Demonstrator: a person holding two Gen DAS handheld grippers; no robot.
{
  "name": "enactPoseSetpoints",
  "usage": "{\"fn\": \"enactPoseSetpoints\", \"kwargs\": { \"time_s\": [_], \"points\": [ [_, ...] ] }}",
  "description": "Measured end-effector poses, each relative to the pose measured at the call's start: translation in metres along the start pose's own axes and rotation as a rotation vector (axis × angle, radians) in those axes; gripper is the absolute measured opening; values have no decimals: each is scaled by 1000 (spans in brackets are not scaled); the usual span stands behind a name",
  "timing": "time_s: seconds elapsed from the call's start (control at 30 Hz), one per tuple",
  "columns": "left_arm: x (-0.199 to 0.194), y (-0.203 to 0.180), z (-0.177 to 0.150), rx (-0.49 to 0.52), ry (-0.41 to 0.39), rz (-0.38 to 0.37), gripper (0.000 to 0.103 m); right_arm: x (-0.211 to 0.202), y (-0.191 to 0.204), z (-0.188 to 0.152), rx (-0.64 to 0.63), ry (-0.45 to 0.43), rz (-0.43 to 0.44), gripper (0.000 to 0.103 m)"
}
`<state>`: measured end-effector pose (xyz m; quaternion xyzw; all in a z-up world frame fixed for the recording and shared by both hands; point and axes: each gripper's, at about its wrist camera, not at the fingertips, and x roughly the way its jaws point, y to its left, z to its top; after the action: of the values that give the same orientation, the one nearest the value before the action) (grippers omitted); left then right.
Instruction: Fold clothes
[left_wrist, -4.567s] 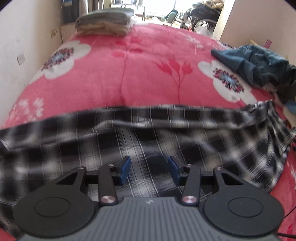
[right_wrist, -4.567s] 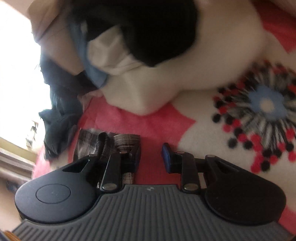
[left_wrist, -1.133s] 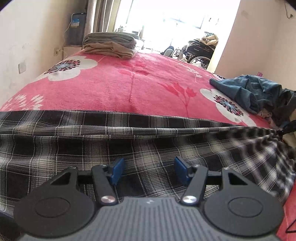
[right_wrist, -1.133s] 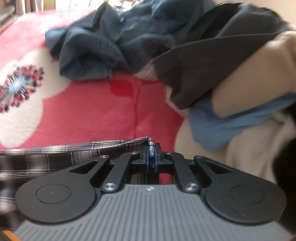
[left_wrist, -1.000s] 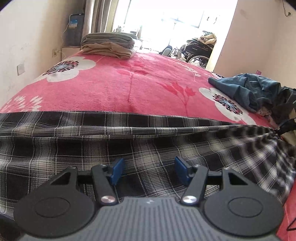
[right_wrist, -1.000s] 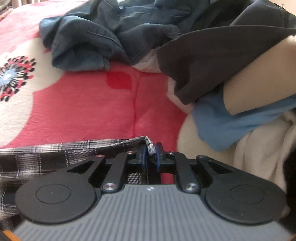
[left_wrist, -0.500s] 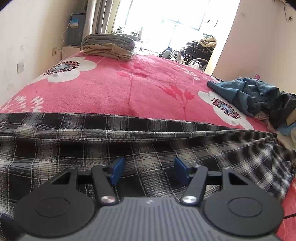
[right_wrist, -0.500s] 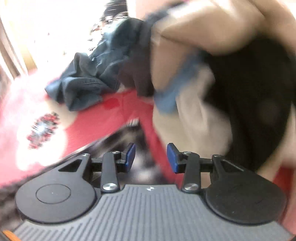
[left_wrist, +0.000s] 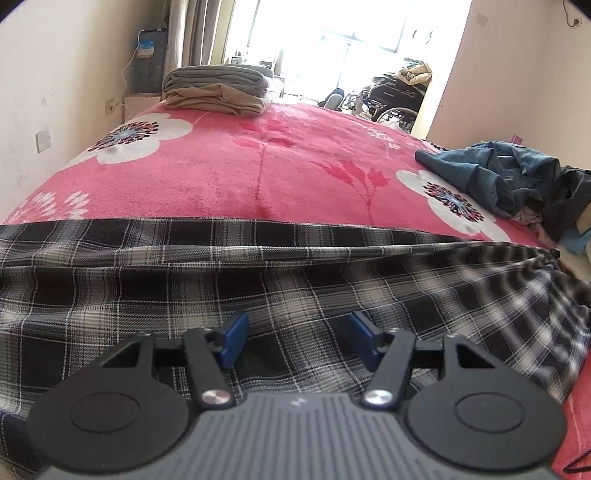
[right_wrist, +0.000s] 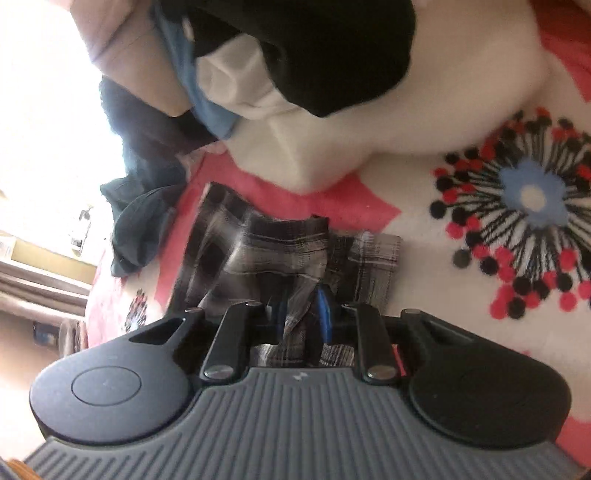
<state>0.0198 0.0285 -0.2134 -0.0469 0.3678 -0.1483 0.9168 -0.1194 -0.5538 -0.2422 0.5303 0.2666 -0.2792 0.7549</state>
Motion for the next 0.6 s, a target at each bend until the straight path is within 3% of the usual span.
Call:
{"fn": "enactPoseSetpoints", "kwargs": {
  "time_s": [0.13,0.23,0.5,0.6],
  "points": [
    [0,0,-1,6,-1,-2,61,10,-2,5,30,-25,10,16],
    [0,2,-1,5,-1,-8,61,11,-3,9,23,-47,24,5],
    [0,8,2,-31,3,-34,61,-37,22,12,-97,-144,8,3],
    [0,9,3,-39,4,-39,61,-47,24,17,-110,-143,-16,2]
  ]
}}
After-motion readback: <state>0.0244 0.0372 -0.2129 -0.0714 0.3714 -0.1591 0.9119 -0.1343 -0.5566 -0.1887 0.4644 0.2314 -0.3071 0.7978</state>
